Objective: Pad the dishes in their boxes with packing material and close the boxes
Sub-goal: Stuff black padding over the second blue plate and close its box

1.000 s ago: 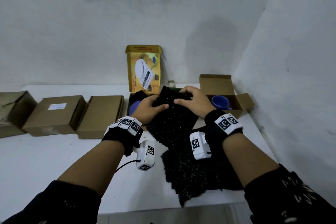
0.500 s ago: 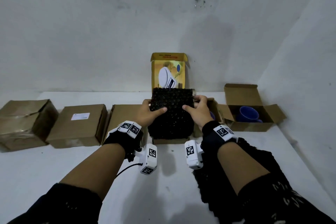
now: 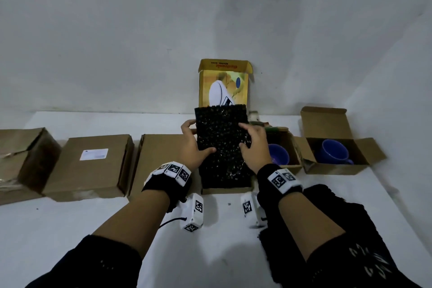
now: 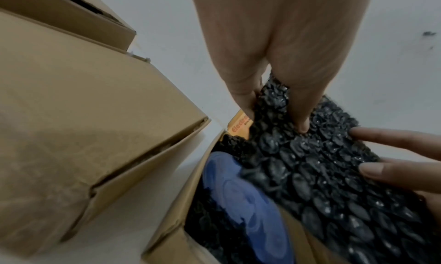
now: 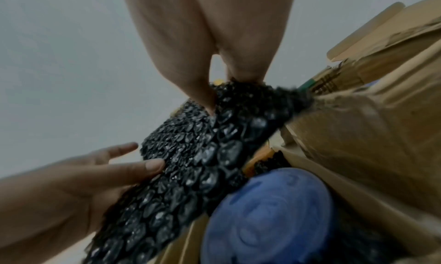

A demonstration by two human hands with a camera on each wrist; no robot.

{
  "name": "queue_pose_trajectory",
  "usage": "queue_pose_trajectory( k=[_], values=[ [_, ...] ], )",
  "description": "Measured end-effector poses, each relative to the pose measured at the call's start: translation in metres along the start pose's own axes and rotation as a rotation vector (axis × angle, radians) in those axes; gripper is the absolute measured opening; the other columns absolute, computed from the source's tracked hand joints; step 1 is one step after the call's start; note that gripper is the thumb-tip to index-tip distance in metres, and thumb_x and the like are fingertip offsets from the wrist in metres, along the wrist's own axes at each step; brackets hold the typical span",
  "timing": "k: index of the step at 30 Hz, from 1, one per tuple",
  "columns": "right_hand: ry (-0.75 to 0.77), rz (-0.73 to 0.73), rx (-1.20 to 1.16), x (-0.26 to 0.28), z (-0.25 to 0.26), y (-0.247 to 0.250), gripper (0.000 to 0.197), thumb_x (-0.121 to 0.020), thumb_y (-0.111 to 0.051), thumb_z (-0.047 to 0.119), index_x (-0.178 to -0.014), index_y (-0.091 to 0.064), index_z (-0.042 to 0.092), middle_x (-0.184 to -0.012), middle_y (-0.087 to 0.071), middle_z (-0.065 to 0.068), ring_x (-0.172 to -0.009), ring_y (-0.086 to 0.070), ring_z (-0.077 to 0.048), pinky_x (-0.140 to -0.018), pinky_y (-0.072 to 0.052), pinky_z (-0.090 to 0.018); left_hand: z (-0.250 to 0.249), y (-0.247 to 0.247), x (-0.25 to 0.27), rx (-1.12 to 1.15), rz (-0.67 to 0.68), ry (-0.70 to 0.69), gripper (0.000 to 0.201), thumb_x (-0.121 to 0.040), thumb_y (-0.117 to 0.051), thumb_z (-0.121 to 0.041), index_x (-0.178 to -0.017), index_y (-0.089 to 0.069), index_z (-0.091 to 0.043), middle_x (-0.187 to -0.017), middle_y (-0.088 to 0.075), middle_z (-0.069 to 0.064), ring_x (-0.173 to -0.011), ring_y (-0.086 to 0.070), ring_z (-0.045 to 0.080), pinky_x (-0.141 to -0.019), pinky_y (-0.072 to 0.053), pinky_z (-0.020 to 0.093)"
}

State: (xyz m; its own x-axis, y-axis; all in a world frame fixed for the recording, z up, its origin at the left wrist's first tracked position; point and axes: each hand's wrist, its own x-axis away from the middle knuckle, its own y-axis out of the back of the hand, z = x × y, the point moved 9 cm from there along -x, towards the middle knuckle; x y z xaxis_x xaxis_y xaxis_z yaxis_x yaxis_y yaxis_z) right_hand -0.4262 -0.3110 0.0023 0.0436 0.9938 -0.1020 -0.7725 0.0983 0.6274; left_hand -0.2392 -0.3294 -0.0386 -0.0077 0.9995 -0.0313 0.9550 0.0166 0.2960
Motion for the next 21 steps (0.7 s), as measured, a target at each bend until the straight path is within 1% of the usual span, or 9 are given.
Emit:
queue_pose_trajectory(
  k=[2, 4, 6, 9, 12, 14, 17, 19, 21],
  values=[
    [-0.045, 0.028, 0.111, 0.0, -0.019, -0.014, 0.057, -0.085, -0.055, -0.002, -0.137, -0.045, 0.02, -0.136, -0.03, -0.009, -0.129, -0.038, -0.02, -0.108, -0.022, -0.018, 0.016, -0.012, -0.007, -0.112, 0.053, 0.038, 0.083, -0.066, -0.08, -0.003, -0.128, -0.027, -0.018, -0.122, -0.045, 0.005, -0.112, -0.054, 0.024, -0.097, -0.047, 0.04],
    [-0.082, 0.078, 0.198, -0.001, -0.034, -0.03, 0.058, -0.086, -0.053, -0.002, -0.14, -0.042, 0.016, -0.139, -0.025, -0.011, -0.131, -0.034, -0.025, -0.106, -0.018, -0.015, 0.032, -0.023, -0.013, -0.234, 0.114, 0.072, 0.079, -0.066, -0.082, -0.009, -0.128, -0.034, -0.018, -0.128, -0.045, 0.008, -0.117, -0.051, 0.026, -0.102, -0.044, 0.043],
    [-0.117, 0.118, 0.238, -0.005, -0.046, -0.044, 0.059, -0.085, -0.051, -0.005, -0.14, -0.04, 0.014, -0.138, -0.022, -0.012, -0.128, -0.036, -0.027, -0.105, -0.022, -0.016, 0.043, -0.029, -0.017, -0.363, 0.158, 0.093, 0.078, -0.07, -0.08, -0.013, -0.135, -0.037, -0.013, -0.135, -0.042, 0.011, -0.124, -0.046, 0.026, -0.108, -0.037, 0.038],
    [-0.163, 0.199, 0.347, -0.011, -0.062, -0.061, 0.058, -0.084, -0.05, -0.004, -0.139, -0.039, 0.012, -0.146, -0.009, -0.013, -0.134, -0.029, -0.031, -0.115, -0.024, -0.029, 0.052, -0.037, -0.019, -0.517, 0.218, 0.075, 0.079, -0.075, -0.077, -0.017, -0.141, -0.035, -0.009, -0.141, -0.035, 0.011, -0.129, -0.041, 0.024, -0.109, -0.03, 0.027],
    [-0.132, 0.276, 0.468, -0.013, -0.068, -0.073, 0.052, -0.085, -0.052, -0.001, -0.134, -0.042, 0.01, -0.151, -0.002, -0.016, -0.14, -0.018, -0.036, -0.117, -0.023, -0.038, 0.055, -0.044, -0.017, -0.628, 0.253, 0.025, 0.082, -0.076, -0.075, -0.019, -0.145, -0.03, -0.009, -0.144, -0.031, 0.011, -0.132, -0.037, 0.025, -0.111, -0.029, 0.028],
    [-0.066, 0.255, 0.554, -0.011, -0.062, -0.072, 0.042, -0.087, -0.054, 0.006, -0.128, -0.047, 0.009, -0.149, -0.011, -0.017, -0.139, -0.016, -0.038, -0.115, -0.026, -0.043, 0.057, -0.048, -0.016, -0.692, 0.263, -0.01, 0.084, -0.076, -0.075, -0.021, -0.145, -0.028, -0.008, -0.144, -0.03, 0.012, -0.134, -0.034, 0.027, -0.112, -0.029, 0.032],
    [0.041, 0.225, 0.604, -0.006, -0.047, -0.066, 0.034, -0.086, -0.062, 0.029, -0.115, -0.055, 0.013, -0.127, -0.038, -0.011, -0.121, -0.035, -0.029, -0.103, -0.037, -0.038, 0.058, -0.051, -0.013, -0.796, 0.261, -0.041, 0.085, -0.077, -0.073, -0.03, -0.145, -0.027, -0.009, -0.145, -0.029, 0.011, -0.134, -0.03, 0.028, -0.113, -0.027, 0.033],
    [0.021, 0.363, 0.567, 0.003, -0.051, -0.074, 0.039, -0.081, -0.069, 0.038, -0.108, -0.055, 0.013, -0.116, -0.043, -0.007, -0.108, -0.044, -0.025, -0.092, -0.042, -0.034, 0.058, -0.053, -0.011, -0.861, 0.253, -0.066, 0.084, -0.078, -0.071, -0.035, -0.146, -0.026, -0.011, -0.145, -0.028, 0.011, -0.134, -0.028, 0.028, -0.112, -0.026, 0.034],
    [-0.076, 0.494, 0.546, 0.013, -0.063, -0.082, 0.044, -0.077, -0.074, 0.039, -0.106, -0.054, 0.013, -0.115, -0.043, -0.008, -0.105, -0.047, -0.025, -0.089, -0.044, -0.034, 0.054, -0.053, -0.008, -0.886, 0.235, -0.089, 0.082, -0.077, -0.071, -0.039, -0.143, -0.03, -0.013, -0.144, -0.027, 0.011, -0.133, -0.026, 0.029, -0.112, -0.029, 0.035]
  ],
)
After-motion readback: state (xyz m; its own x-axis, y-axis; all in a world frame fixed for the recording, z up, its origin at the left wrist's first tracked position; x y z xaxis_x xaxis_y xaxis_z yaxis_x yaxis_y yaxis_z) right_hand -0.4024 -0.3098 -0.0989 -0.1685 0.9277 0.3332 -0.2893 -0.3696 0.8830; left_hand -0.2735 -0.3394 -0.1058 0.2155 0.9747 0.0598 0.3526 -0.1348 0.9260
